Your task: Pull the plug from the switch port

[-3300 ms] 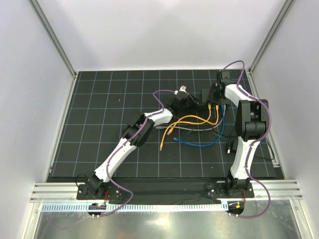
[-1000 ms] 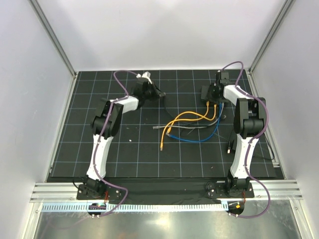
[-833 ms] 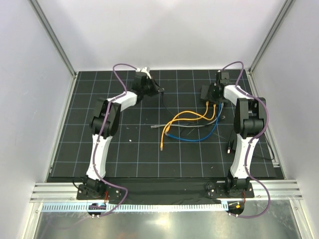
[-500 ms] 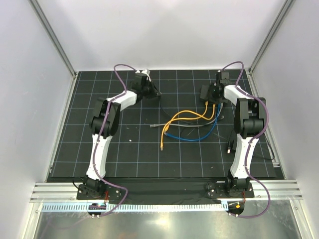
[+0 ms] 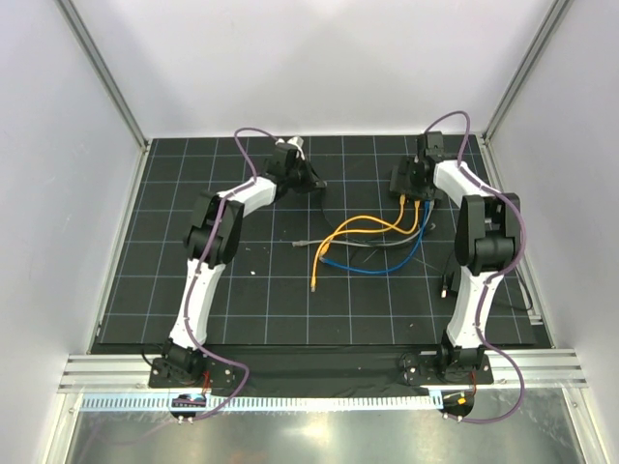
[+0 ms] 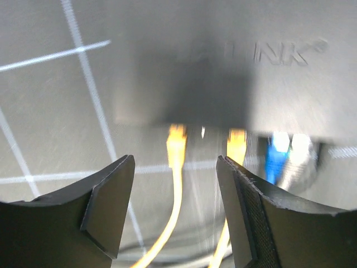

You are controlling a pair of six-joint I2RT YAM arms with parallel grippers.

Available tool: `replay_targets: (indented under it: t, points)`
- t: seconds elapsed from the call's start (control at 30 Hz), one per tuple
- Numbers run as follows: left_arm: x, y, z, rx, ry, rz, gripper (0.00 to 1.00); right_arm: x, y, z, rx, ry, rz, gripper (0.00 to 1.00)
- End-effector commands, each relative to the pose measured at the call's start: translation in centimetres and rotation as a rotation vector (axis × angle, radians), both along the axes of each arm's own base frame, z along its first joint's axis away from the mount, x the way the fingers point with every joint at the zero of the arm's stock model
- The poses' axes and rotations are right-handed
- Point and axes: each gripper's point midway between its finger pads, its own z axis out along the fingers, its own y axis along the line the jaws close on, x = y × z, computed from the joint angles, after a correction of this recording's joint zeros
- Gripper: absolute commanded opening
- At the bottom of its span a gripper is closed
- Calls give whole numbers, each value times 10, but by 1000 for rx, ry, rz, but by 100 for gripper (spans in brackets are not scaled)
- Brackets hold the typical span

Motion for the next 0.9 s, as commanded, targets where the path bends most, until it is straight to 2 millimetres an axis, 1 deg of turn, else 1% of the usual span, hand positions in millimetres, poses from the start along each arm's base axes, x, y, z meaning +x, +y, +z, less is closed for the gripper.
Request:
replay_targets:
  t: [0.0, 0.03, 0.07, 0.13, 0.17, 0.23, 0.27, 0.3, 0.33, 0.37, 0.4, 0.43, 0.47, 0.5, 0.57, 0.6, 0.63, 0.67, 0.7, 0.73, 0.77, 0.8, 0.83, 0.87]
  points:
    - [1, -8, 27, -28, -51, -20, 0, -4, 0, 87, -101, -118, 24, 69]
    - [1, -8, 30, -29, -51, -18, 0, -9, 0, 94, -116, -115, 22, 69]
    - [-1, -10, 29, -27, -44, -24, 0, -17, 5, 105, -139, -128, 23, 69]
    - [-5, -13, 33, -35, -43, -31, 0, -30, 14, 114, -154, -131, 58, 65]
    - [-7, -13, 32, -32, -40, -32, 0, -40, 27, 120, -154, -143, 96, 64]
    - [-10, -16, 32, -34, -37, -39, 0, -49, 44, 124, -123, -142, 145, 61]
    - [-12, -17, 35, -44, -34, -49, 0, -53, 59, 127, -88, -148, 190, 61]
    - [-14, -19, 35, -49, -32, -57, 0, -50, 69, 129, -75, -167, 225, 60]
    - [-15, -20, 38, -57, -33, -58, 0, -48, 75, 128, -69, -169, 249, 59]
    - [-15, -20, 47, -69, -48, -61, 0, -44, 92, 135, -11, -183, 309, 59]
    - [-19, -20, 47, -76, -46, -69, 0, -46, 112, 121, 41, -139, 402, 59]
    - [-19, -22, 53, -89, -66, -74, 0, -47, 124, 122, 74, -131, 452, 61]
    - [-20, -23, 60, -105, -75, -73, 0, -43, 135, 127, 93, -148, 493, 61]
    - [-23, -24, 68, -125, -84, -88, 0, -44, 146, 122, 99, -143, 528, 63]
    - [-23, -30, 82, -172, -98, -97, 0, -46, 160, 113, 127, -138, 594, 65]
    - [-25, -34, 89, -193, -106, -110, 0, -42, 168, 115, 150, -175, 620, 68]
    - [-27, -38, 94, -220, -100, -130, 0, -46, 180, 111, 191, -175, 664, 69]
    - [-28, -41, 99, -250, -90, -132, 0, -49, 185, 105, 213, -172, 685, 70]
    - [-30, -44, 103, -269, -86, -140, 0, -47, 192, 104, 225, -190, 705, 71]
    - [-32, -48, 108, -289, -87, -150, 0, -50, 199, 100, 236, -184, 730, 72]
    - [-35, -53, 115, -318, -102, -173, 0, -51, 205, 94, 256, -172, 737, 72]
    - [-37, -55, 118, -342, -86, -171, 0, -47, 207, 92, 265, -186, 733, 72]
    - [-39, -58, 122, -359, -84, -181, 0, -47, 209, 88, 280, -180, 729, 72]
    - [-43, -60, 125, -379, -78, -191, 0, -48, 211, 80, 299, -156, 716, 71]
